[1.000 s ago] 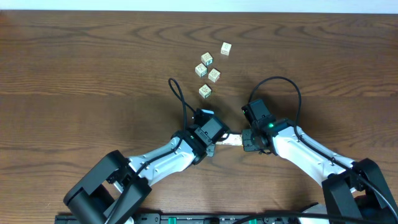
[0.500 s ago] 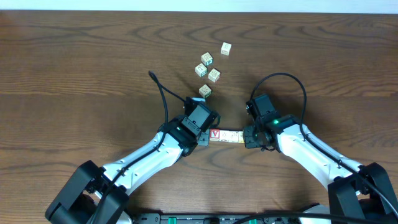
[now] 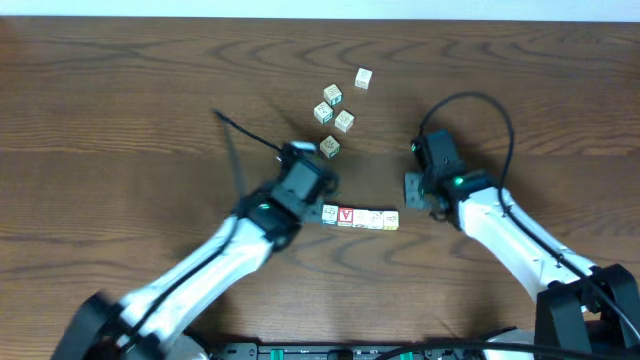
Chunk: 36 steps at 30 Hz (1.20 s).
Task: Lift 5 blocks
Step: 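Open both grippers and release the block row ends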
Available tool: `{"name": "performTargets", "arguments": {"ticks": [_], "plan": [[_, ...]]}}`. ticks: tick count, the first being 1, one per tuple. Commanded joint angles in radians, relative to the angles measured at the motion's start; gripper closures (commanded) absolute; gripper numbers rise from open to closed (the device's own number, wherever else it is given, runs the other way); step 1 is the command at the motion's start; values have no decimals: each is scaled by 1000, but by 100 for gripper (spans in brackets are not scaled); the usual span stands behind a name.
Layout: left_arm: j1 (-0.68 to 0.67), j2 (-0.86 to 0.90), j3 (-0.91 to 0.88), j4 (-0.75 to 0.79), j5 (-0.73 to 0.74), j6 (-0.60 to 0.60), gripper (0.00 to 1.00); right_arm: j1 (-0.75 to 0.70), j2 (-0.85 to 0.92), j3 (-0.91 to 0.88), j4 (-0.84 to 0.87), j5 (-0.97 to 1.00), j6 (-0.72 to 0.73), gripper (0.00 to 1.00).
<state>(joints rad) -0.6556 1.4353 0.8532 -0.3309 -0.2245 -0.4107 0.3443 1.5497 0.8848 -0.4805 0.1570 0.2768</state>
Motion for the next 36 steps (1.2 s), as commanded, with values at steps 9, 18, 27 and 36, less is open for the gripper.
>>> {"name": "performTargets", "arguments": {"ticks": [9,18,27,36], "plan": [[303,-472,43,-51,-93,171,66,-74,-20,50,282,75,-247,43],[525,-890,43,-155,-240,200,58,-76,-161,82,362,124,-335,1],[550,-1273,43,-311,-252,201,29,-74,-580,83,82,124,-313,1],[550,-1413,209,-637,-356,200,23,-72,-1114,83,-281,131,-171,1]]}}
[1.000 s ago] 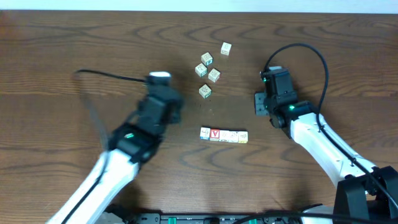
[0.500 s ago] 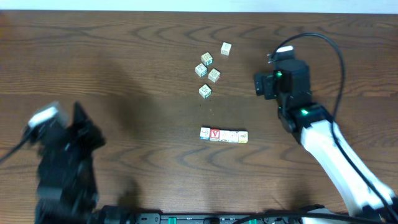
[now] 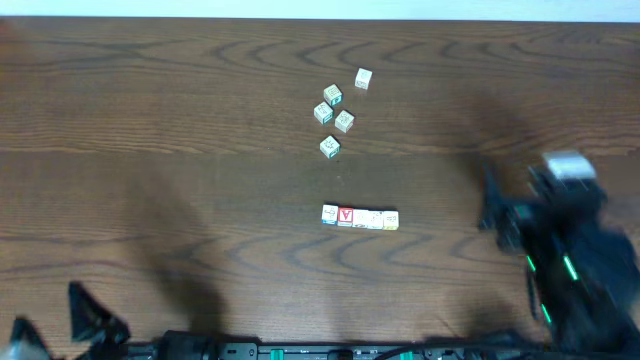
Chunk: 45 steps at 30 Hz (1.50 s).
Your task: Lift 5 blocks
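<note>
A row of several small blocks lies on the table at centre, touching side by side; one shows a red letter. Several loose blocks sit farther back: one, one, one, one and one. My right gripper is blurred at the right, well away from the row, and its jaw state is not readable. My left gripper shows only as dark shapes at the bottom left corner, far from all blocks. Neither holds anything that I can see.
The dark wooden table runs to a pale wall strip at the back. The right arm's body fills the lower right. A dark rail with green lights lines the front edge.
Both arms have drawn back from the row: the left from beside its left end to the bottom left corner, the right from beside its right end to the lower right. The blocks lie as before.
</note>
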Available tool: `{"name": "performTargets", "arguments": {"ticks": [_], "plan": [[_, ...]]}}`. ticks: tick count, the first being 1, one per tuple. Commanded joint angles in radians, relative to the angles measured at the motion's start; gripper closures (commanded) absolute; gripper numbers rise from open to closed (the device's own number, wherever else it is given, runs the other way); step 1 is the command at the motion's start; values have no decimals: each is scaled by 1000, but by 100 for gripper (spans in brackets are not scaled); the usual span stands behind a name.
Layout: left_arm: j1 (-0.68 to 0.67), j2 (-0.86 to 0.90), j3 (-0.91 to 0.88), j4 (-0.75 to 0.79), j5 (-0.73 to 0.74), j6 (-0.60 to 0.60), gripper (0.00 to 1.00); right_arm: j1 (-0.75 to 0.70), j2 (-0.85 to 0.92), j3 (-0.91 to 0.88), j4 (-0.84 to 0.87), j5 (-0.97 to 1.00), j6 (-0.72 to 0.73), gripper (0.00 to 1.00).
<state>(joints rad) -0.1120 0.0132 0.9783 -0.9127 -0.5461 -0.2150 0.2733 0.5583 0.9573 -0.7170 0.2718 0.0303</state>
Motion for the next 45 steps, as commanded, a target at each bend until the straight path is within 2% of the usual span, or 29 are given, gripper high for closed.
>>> {"name": "performTargets", "arguments": {"ticks": [1,5,10,14,16,21,23,35,41,45], "plan": [[6,8,110,-85,-34,4,23,-2,-166,10,-69,16,79,1],[6,8,246,-214,-31,5,23,-2,-354,17,-216,35,151,1],[5,8,411,-383,-31,-4,23,-5,-506,56,-391,39,230,1],[5,5,517,-516,-31,-29,23,-36,-552,144,-494,38,307,1],[5,0,565,-571,-31,-52,23,-63,-550,207,-563,38,331,5],[4,-10,680,-687,-30,-64,23,-162,-550,364,-737,45,294,5],[-6,-10,705,-712,-19,-103,23,-199,-550,394,-745,34,258,1],[-68,-10,683,-766,-16,-128,23,-240,-550,277,-720,-10,242,1],[-68,-10,683,-774,-16,-127,23,-240,-550,263,-826,-19,242,1],[-68,-10,683,-776,-16,-127,23,-240,-550,264,-827,-18,249,1]]}}
